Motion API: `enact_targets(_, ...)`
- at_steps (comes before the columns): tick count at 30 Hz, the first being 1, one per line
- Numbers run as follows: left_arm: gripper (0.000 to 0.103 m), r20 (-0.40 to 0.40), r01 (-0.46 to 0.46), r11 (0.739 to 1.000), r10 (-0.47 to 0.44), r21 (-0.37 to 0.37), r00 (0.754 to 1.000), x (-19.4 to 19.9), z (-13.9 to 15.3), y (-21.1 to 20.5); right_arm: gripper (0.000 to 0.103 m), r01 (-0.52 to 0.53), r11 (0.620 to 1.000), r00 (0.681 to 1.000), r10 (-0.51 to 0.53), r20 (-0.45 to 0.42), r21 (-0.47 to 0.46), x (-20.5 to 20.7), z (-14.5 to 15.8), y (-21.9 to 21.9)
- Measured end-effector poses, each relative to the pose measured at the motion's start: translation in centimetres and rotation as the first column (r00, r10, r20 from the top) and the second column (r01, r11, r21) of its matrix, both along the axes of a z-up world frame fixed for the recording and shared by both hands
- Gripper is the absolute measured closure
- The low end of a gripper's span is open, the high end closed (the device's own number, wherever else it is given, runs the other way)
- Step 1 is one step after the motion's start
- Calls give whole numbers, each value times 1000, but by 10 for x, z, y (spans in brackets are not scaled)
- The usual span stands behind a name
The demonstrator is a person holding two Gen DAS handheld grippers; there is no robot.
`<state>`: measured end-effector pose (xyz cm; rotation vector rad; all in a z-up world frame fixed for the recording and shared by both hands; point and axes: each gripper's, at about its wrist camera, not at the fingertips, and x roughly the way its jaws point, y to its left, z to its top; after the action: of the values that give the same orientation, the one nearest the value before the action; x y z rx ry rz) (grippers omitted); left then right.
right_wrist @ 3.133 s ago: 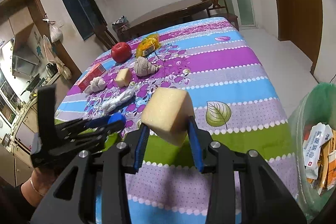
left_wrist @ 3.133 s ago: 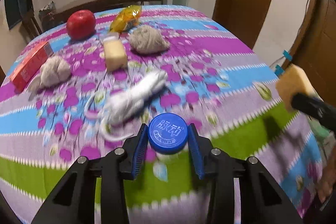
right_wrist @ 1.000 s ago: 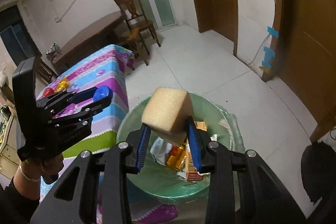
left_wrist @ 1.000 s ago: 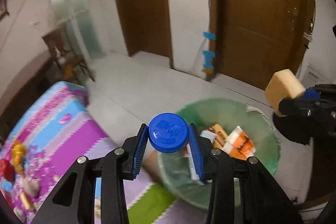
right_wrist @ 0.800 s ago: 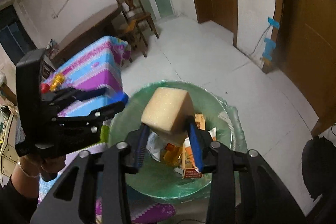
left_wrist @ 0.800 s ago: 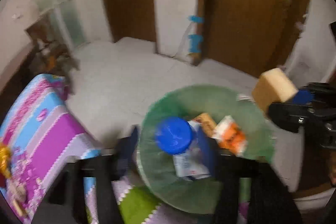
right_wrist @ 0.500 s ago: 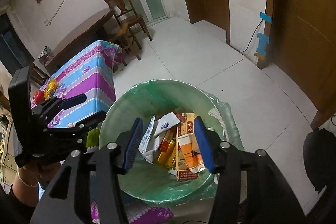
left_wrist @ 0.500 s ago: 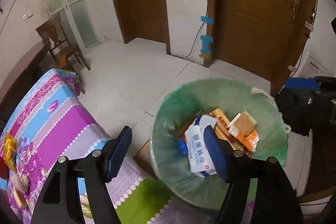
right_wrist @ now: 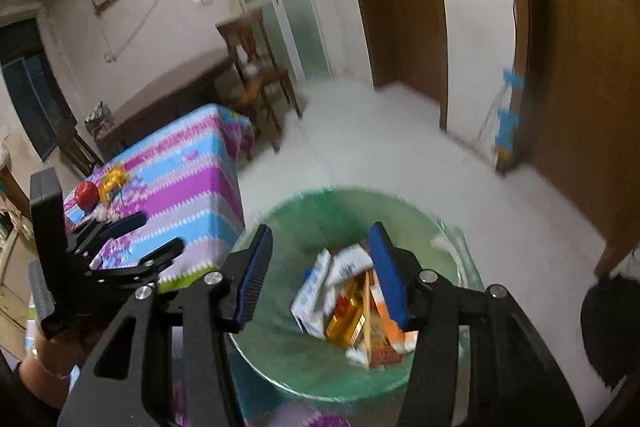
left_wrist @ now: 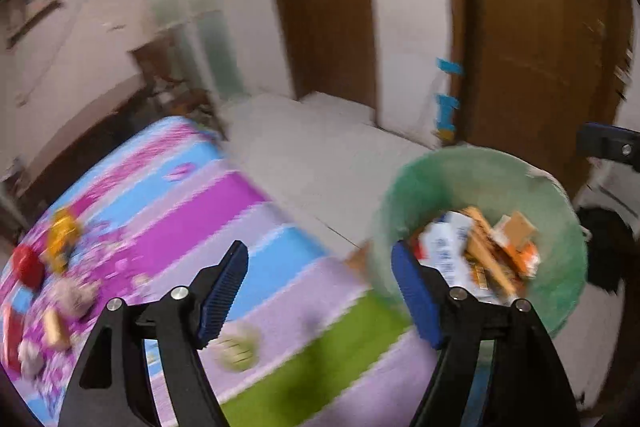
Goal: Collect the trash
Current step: 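Move both tools back toward the table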
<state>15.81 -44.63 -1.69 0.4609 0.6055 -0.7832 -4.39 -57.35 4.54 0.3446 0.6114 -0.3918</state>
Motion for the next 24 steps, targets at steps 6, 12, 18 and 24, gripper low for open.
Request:
enact_targets(6, 21, 80, -213, 974, 219, -73, 973, 18, 13, 102, 45, -23, 985, 979, 57, 197, -169, 10, 10, 64)
enact_targets(12, 20, 72, -375, 922, 382, -98, 921, 49, 22, 204, 38, -145, 967, 950, 196, 244, -210, 50, 9, 124)
enact_targets(18, 20, 28, -499, 859, 505, -114, 863, 97, 31, 308, 30, -336, 926, 917, 364, 163, -173, 101, -6, 178)
enact_targets(24, 20, -114, -407, 912, 401, -41, 909, 162, 22, 384, 11, -589, 805, 806, 592, 29, -70, 145, -33, 237)
